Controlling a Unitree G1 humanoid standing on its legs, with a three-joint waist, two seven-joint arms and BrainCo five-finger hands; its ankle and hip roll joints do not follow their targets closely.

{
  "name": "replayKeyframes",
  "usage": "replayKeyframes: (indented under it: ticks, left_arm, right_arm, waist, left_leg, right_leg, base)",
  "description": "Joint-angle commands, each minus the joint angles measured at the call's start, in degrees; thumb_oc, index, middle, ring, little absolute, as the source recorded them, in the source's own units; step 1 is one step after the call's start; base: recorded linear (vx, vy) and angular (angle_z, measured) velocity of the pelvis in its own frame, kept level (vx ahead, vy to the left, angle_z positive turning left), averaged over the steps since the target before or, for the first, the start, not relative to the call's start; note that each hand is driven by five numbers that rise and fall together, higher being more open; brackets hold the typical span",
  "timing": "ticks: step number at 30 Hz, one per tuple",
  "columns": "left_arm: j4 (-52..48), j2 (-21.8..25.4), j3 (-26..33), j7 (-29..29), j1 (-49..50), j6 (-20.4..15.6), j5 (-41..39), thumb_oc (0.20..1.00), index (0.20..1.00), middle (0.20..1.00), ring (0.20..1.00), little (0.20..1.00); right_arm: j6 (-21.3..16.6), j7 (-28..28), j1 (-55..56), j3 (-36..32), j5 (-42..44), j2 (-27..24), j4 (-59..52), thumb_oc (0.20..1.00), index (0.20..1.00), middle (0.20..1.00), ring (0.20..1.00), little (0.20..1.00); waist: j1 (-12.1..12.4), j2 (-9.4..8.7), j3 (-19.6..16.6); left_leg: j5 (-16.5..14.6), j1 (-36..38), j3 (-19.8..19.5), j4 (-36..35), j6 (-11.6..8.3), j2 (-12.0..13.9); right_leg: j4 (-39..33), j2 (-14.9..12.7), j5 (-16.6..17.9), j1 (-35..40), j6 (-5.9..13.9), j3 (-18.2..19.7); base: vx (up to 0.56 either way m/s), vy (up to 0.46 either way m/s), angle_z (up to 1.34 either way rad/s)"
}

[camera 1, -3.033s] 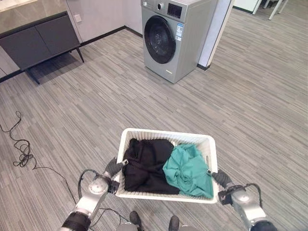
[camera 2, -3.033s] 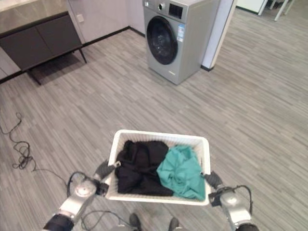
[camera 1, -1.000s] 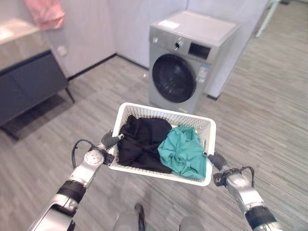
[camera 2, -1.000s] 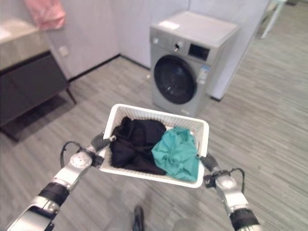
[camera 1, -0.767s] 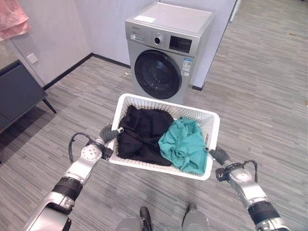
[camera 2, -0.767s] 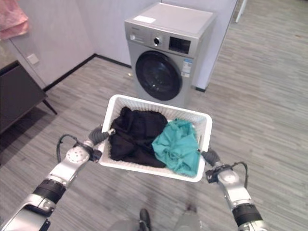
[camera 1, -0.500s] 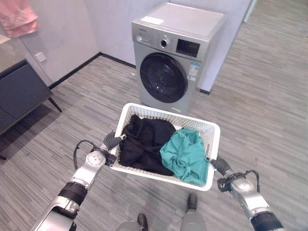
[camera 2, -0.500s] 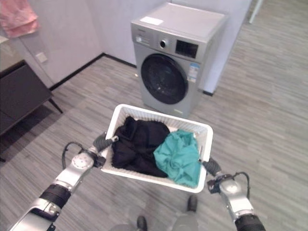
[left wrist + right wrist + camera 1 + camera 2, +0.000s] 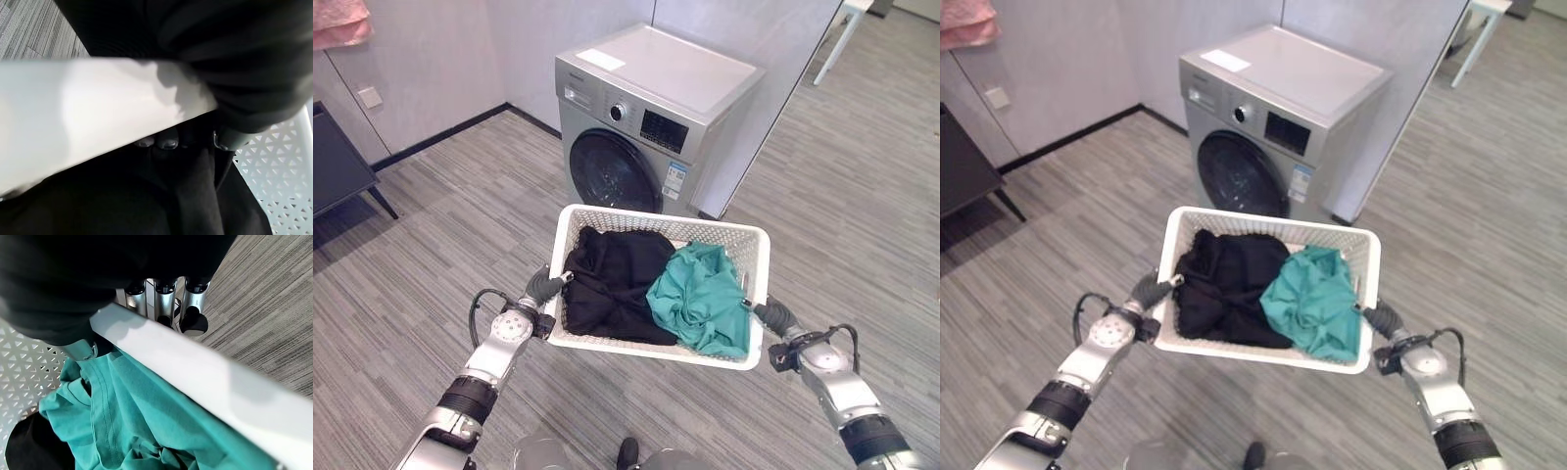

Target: Grab the laundry basket,head to the washer,open it,put in the laundry and shut it.

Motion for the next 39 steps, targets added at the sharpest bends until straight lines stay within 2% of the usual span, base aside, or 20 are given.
replayKeyframes:
  ticks: [1,6,8,9,10,11,12,15,17,19,20,21,22,24,26,30,32,36,37,39]
  left_arm:
    - [2.2,5.8,4.4,4.5,-4.9,-4.2,-2.6,0.200,0.200,0.200,0.200,0.200]
    - [2.9,6.2,3.6,4.6,-5.1,-4.4,-2.8,0.200,0.200,0.200,0.200,0.200]
    - [2.0,6.3,3.0,4.1,-4.2,-4.6,-2.6,0.200,0.200,0.200,0.200,0.200]
    - [1.9,6.3,3.0,4.1,-4.2,-4.6,-2.6,0.200,0.200,0.200,0.200,0.200]
    - [1.7,6.3,2.8,4.1,-3.8,-4.7,-2.6,0.200,0.200,0.200,0.200,0.200]
    - [1.7,6.4,2.1,4.2,-4.1,-4.6,-2.5,0.200,0.200,0.200,0.200,0.200]
    - [1.4,6.5,2.0,4.2,-4.1,-4.6,-2.4,0.200,0.200,0.200,0.200,0.200]
    - [0.9,7.8,2.2,4.4,-4.5,-4.3,-2.3,0.200,0.200,0.200,0.200,0.200]
    - [0.5,8.2,2.3,4.4,-4.4,-4.1,-2.3,0.200,0.200,0.200,0.200,0.200]
    - [-0.4,9.0,2.9,4.4,-4.7,-3.9,-2.4,0.200,0.200,0.200,0.200,0.200]
    - [-0.4,9.0,2.9,4.4,-4.7,-3.9,-2.4,0.200,0.200,0.200,0.200,0.200]
    - [-0.3,8.8,3.6,4.3,-4.6,-4.3,-2.1,0.200,0.200,0.200,0.200,0.200]
    - [-0.3,8.8,3.6,4.3,-4.6,-4.4,-2.1,0.200,0.200,0.200,0.200,0.200]
    - [0.4,8.4,3.1,4.3,-5.8,-4.6,-1.9,0.200,0.200,0.200,0.200,0.200]
    - [1.2,8.1,2.7,4.5,-6.9,-4.6,-1.7,0.200,0.200,0.200,0.200,0.200]
    - [2.2,7.2,2.4,4.6,-7.7,-4.8,-0.9,0.200,0.200,0.200,0.200,0.200]
    - [2.6,6.8,2.7,4.3,-7.2,-4.9,-0.9,0.200,0.200,0.200,0.200,0.200]
    - [2.9,6.6,3.0,4.5,-6.5,-5.1,-0.8,0.200,0.200,0.200,0.200,0.200]
    - [3.1,5.9,3.3,4.8,-5.8,-5.2,-1.0,0.200,0.200,0.200,0.200,0.200]
    - [2.8,5.4,3.5,4.6,-4.8,-5.1,-1.8,0.200,0.200,0.200,0.200,0.200]
  right_arm:
    - [-4.6,-4.2,-0.2,-6.9,3.2,-7.5,1.4,0.200,0.200,0.200,0.200,0.200]
    - [-4.9,-4.9,-2.5,-5.2,4.2,-6.1,3.4,0.200,0.200,0.200,0.200,0.200]
    - [-4.6,-5.1,-3.0,-4.5,3.7,-4.6,3.8,0.200,0.200,0.200,0.200,0.200]
    - [-4.6,-5.1,-3.0,-4.5,3.7,-4.5,3.8,0.200,0.200,0.200,0.200,0.200]
    - [-4.5,-5.0,-2.9,-4.6,3.4,-4.0,3.4,0.200,0.200,0.200,0.200,0.200]
    - [-4.4,-5.2,-3.3,-4.4,2.8,-3.2,4.0,0.200,0.200,0.200,0.200,0.200]
    - [-4.2,-5.2,-3.6,-4.2,2.4,-2.8,4.3,0.200,0.200,0.200,0.200,0.200]
    - [-3.7,-5.3,-5.2,-3.2,1.6,-1.4,5.3,0.200,0.200,0.200,0.200,0.200]
    - [-3.6,-5.4,-5.8,-3.0,1.3,-1.2,5.6,0.200,0.200,0.200,0.200,0.200]
    - [-3.3,-5.2,-6.5,-2.8,0.4,-1.3,6.4,0.200,0.200,0.200,0.200,0.200]
    - [-3.3,-5.2,-6.5,-2.8,0.4,-1.3,6.4,0.200,0.200,0.200,0.200,0.200]
    - [-3.4,-5.5,-5.5,-4.0,0.3,-2.2,6.3,0.200,0.200,0.200,0.200,0.200]
    - [-3.4,-5.5,-5.4,-4.1,0.4,-2.2,6.3,0.200,0.200,0.200,0.200,0.200]
    - [-3.5,-5.7,-4.8,-4.8,0.3,-2.5,6.9,0.200,0.200,0.200,0.200,0.200]
    - [-3.3,-6.0,-3.9,-5.9,0.3,-2.4,7.7,0.200,0.200,0.200,0.200,0.200]
    - [-3.0,-5.6,-2.9,-6.5,0.0,-2.1,8.3,0.200,0.200,0.200,0.200,0.200]
    - [-2.7,-5.0,-2.3,-6.6,-0.1,-1.7,8.5,0.200,0.200,0.200,0.200,0.200]
    - [-2.3,-4.3,0.4,-7.5,0.0,-1.4,7.4,0.200,0.200,0.200,0.200,0.200]
    - [-2.6,-3.9,1.8,-7.6,-0.1,-1.6,6.2,0.200,0.200,0.200,0.200,0.200]
    - [-2.9,-4.1,3.0,-7.8,0.1,-2.0,5.4,0.200,0.200,0.200,0.200,0.200]
  waist:
    - [2.8,3.46,-2.7]
    - [3.8,3.84,-2.9]
    - [4.2,4.20,-4.2]
    - [4.2,4.21,-4.2]
    - [4.3,4.09,-4.5]
    - [4.3,3.73,-5.1]
    - [4.2,3.72,-5.1]
    - [4.0,3.90,-4.7]
    - [3.9,4.17,-4.3]
    - [3.4,5.14,-3.8]
    - [3.4,5.13,-3.8]
    - [2.1,5.53,-3.5]
    - [2.1,5.64,-3.4]
    - [1.2,6.08,-3.4]
    - [0.2,6.42,-3.2]
    - [-0.2,5.85,-2.7]
    - [-0.5,5.23,-2.8]
    - [-1.2,3.75,-3.9]
    - [-1.7,3.61,-4.8]
    - [-2.1,3.86,-5.5]
  left_leg:
    - [9.1,-0.1,-0.2,-7.8,0.50,1.3]
    - [9.6,-1.5,-3.0,-8.0,0.17,0.1]
    - [6.5,-1.0,-2.8,-5.8,1.10,-1.4]
    - [6.6,-1.1,-2.7,-5.8,1.20,-1.4]
    - [4.9,-1.5,-3.0,-4.4,1.99,-2.4]
    - [1.9,-0.7,-2.2,-2.6,4.03,-4.9]
    - [0.6,0.1,-1.4,-2.2,5.11,-6.0]
    - [-2.0,3.1,2.4,-2.5,7.70,-8.0]
    - [-2.7,4.3,3.3,-2.6,8.48,-8.6]
    - [-4.2,8.0,5.0,-5.0,9.98,-11.1]
    - [-4.2,8.1,5.0,-5.0,9.98,-11.1]
    - [-5.8,10.4,3.7,-6.5,9.72,-13.4]
    - [-5.0,10.1,4.4,-6.6,9.91,-13.2]
    - [-5.7,11.3,3.9,-7.5,9.27,-13.1]
    - [-7.3,12.8,2.7,-7.7,8.14,-12.3]
    - [-9.0,14.6,2.9,-6.5,7.33,-11.9]
    - [-10.1,15.9,2.8,-6.0,6.73,-11.7]
    - [-11.6,18.4,2.1,-6.2,5.84,-11.8]
    - [-11.3,20.3,1.3,-6.5,4.20,-9.5]
    - [-9.3,20.4,0.4,-5.5,2.86,-6.3]
  right_leg:
    - [2.3,-3.6,-3.9,0.7,7.31,3.0]
    - [2.2,-4.3,-4.7,3.3,8.30,4.3]
    - [2.2,-6.5,-5.6,5.4,9.61,5.2]
    - [2.1,-6.5,-5.5,5.2,9.64,5.3]
    - [2.8,-7.7,-5.6,5.5,10.04,5.8]
    - [6.2,-9.9,-5.1,4.7,11.18,6.6]
    - [9.5,-11.0,-4.3,3.2,11.61,7.2]
    - [19.8,-14.5,2.2,-2.3,13.35,6.7]
    - [23.5,-15.7,4.0,-4.0,13.60,6.0]
    - [27.2,-16.0,5.2,-7.8,13.50,3.4]
    - [27.2,-16.0,5.2,-7.8,13.51,3.4]
    - [21.2,-12.8,1.5,-10.7,13.11,5.3]
    - [20.5,-12.6,2.2,-10.6,12.54,4.6]
    - [14.4,-14.0,2.8,-12.4,12.53,3.7]
    - [9.3,-16.6,4.5,-13.7,13.92,4.9]
    - [0.4,-20.6,9.9,-13.8,15.37,3.1]
    - [-0.9,-21.7,11.6,-14.2,16.11,3.4]
    - [0.9,-20.7,11.7,-14.1,16.71,6.5]
    - [3.5,-18.5,10.5,-14.6,16.27,6.9]
    - [6.1,-15.9,8.3,-14.5,15.17,5.6]
  base:
    - [0.21,0.184,0.16]
    - [0.21,0.182,-0.07]
    - [0.33,0.313,-0.01]
    - [0.21,0.224,-0.11]
    - [0.31,0.362,-0.08]
    - [0.39,0.472,-0.05]
    - [0.39,0.489,-0.03]
    - [0.18,0.291,-0.08]
    - [0.14,0.220,-0.16]
    - [0.26,0.323,-0.30]
    - [0.41,0.275,-0.26]
    - [0.23,0.114,-0.19]
    - [0.31,0.111,-0.03]
    - [0.17,-0.054,0.19]
    - [0.26,-0.143,0.36]
    - [0.26,-0.176,0.38]
    - [0.21,-0.175,0.16]
    - [0.31,-0.249,0.24]
    - [0.30,-0.344,0.42]
    - [0.29,-0.415,0.26]
